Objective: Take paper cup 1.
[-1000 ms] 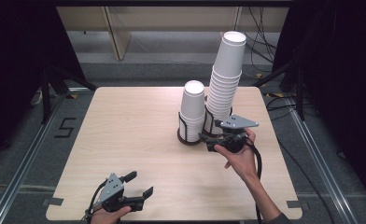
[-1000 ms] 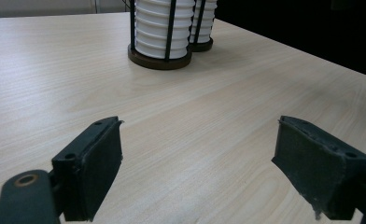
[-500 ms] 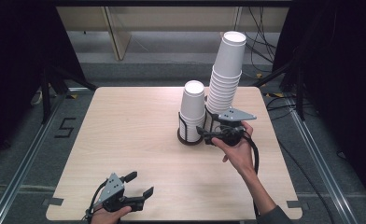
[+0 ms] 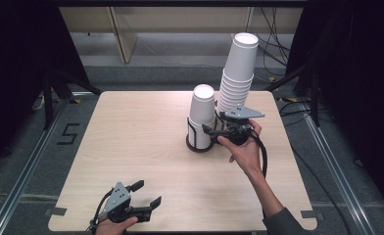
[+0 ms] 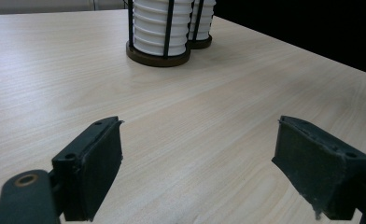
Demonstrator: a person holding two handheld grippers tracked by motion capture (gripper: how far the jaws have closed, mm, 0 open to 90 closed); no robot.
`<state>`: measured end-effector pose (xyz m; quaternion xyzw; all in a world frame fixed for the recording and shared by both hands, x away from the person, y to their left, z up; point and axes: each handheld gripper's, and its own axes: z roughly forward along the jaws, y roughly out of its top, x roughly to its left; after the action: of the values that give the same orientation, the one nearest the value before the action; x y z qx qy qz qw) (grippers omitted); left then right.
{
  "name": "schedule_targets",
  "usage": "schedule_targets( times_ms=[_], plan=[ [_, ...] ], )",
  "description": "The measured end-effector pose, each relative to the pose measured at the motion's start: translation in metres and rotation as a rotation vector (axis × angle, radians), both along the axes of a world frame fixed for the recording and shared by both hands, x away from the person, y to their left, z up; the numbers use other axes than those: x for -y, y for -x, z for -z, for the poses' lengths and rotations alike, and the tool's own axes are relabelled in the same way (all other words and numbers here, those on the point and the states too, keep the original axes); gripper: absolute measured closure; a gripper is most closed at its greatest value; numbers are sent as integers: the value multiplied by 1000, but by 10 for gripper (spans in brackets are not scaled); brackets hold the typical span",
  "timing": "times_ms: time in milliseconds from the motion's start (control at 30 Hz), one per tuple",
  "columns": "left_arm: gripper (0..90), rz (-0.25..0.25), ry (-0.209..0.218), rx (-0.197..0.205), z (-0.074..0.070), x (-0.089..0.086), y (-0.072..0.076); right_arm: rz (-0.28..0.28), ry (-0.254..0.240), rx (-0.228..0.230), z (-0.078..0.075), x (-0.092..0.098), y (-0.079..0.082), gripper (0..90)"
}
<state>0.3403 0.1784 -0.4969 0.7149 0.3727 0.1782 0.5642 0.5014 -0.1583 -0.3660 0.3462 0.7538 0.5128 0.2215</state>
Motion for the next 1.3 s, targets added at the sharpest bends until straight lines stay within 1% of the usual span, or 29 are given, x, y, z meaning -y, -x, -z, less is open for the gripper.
schedule_targets(
  times_ms=[33,67,133,200,300,333,367,433,467,500,567,600,633,667,700,733,767,833,867,933,967,1000,1033,1067,1133,1167,1200,1267,1300],
  plan=[
    [145,-1,1,2,0,0,0,-4,0,0,-1,-1,-1,215],
    [145,-4,-10,-4,-1,0,1,13,4,11,-2,-3,-4,213],
    [145,4,2,4,0,0,0,20,12,5,-6,-7,-9,212],
    [145,2,-3,2,0,0,0,34,6,7,-8,-10,-13,211],
    [145,5,-2,4,0,0,0,41,15,20,-11,-15,-19,210],
    [145,4,-2,4,0,0,0,54,17,9,-12,-17,-20,210],
    [145,4,-3,5,0,0,0,56,24,19,-13,-19,-22,209],
    [145,5,-3,4,0,0,0,83,28,8,-15,-22,-23,205],
    [145,0,-13,-2,-1,0,1,89,32,27,-16,-23,-25,202],
    [145,0,-13,-2,-1,0,1,98,28,12,-16,-24,-26,200],
    [145,0,-14,-3,-1,0,1,94,31,15,-17,-25,-28,200],
    [145,0,-13,-4,-1,1,2,111,24,6,-18,-28,-30,195],
    [145,0,-13,-4,-1,1,2,110,33,26,-18,-28,-33,195],
    [145,2,-16,-5,-1,1,2,110,33,26,-18,-28,-33,195],
    [145,3,-17,-4,-1,1,2,120,16,5,-18,-30,-33,194],
    [145,2,-14,-4,-1,1,2,124,12,4,-17,-31,-35,190],
    [145,0,-14,-5,-1,0,2,139,28,14,-18,-32,-38,180],
    [145,0,-13,-4,-1,0,2,143,28,8,-18,-33,-39,179],
    [145,1,-13,-3,-1,0,2,145,17,6,-18,-34,-41,176],
    [145,0,-13,-4,-1,0,2,148,14,-2,-19,-36,-43,168],
    [145,1,-16,-4,-1,0,2,164,20,-12,-19,-39,-45,167],
    [145,3,-18,-3,-1,0,2,162,13,-12,-19,-41,-46,167],
    [145,4,-19,-3,-1,0,2,164,23,-2,-18,-42,-47,167],
    [145,4,-18,-3,-1,0,2,162,9,-12,-17,-44,-48,167],
    [145,1,-16,-3,-1,0,2,174,23,-16,-16,-45,-50,160],
    [145,1,-16,-3,-1,0,2,174,23,-16,-16,-45,-50,160],
    [145,1,-16,-3,-1,0,2,176,12,-22,-14,-47,-52,158],
    [145,1,-17,-4,-1,0,2,182,17,-18,-13,-47,-53,158],
    [145,1,-15,-4,-1,0,2,187,13,-24,-12,-50,-54,159]
  ],
)
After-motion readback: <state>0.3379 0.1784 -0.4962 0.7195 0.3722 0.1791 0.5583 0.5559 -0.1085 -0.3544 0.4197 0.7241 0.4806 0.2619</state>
